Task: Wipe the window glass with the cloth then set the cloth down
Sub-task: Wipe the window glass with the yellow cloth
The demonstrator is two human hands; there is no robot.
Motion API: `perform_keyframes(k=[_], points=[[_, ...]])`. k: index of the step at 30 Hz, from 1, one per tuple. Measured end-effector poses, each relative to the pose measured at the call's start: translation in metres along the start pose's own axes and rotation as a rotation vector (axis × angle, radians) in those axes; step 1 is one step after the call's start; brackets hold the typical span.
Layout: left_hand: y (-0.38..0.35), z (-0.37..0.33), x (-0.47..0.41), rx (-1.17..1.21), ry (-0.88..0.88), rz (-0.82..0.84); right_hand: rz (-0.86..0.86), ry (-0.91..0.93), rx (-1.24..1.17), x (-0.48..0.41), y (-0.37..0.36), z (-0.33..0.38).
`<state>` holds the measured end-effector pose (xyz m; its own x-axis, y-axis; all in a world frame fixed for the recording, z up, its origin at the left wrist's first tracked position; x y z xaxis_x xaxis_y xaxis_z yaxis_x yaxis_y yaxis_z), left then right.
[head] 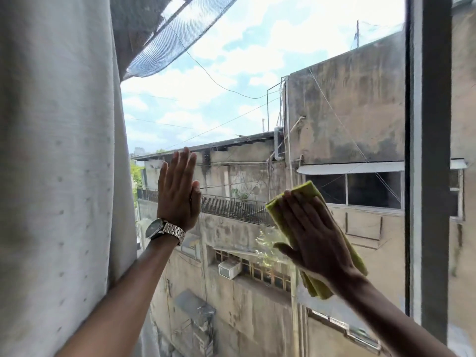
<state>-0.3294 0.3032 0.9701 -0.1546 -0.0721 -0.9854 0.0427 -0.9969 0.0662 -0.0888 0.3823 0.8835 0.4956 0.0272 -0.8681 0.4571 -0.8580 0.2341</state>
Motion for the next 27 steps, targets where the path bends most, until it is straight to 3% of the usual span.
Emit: perform_keyframes(k=[4, 9, 14, 21, 27], points=[[0.003, 0.002, -0.002, 0.016, 0.035, 0.020, -0.056, -0.278, -0.024, -0.095, 0.027, -0.053], [0.013, 0.024, -0.015, -0.069, -0.046, 0.080, -0.114, -0.346, -0.044, -0.147, 0.033, -0.047], [0.034, 0.087, 0.002, -0.083, 0.287, -0.005, -0.149, -0.265, -0.014, -0.165, 0.029, -0.037], [0.030, 0.103, 0.012, 0.028, 0.302, -0.064, -0.170, -0.172, -0.060, -0.209, 0.026, 0.013], [0.029, 0.105, 0.014, 0.014, 0.280, -0.084, -0.044, 0.102, -0.056, -0.187, -0.005, 0.106]])
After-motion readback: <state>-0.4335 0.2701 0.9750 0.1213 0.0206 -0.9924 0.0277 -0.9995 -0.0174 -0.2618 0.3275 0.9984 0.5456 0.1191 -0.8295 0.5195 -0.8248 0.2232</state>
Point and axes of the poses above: each hand's wrist, its own x-axis away from the middle knuckle, its own y-axis out of the back of the hand, z = x × y, the point moved 10 cm from there along -x, towards the middle knuckle
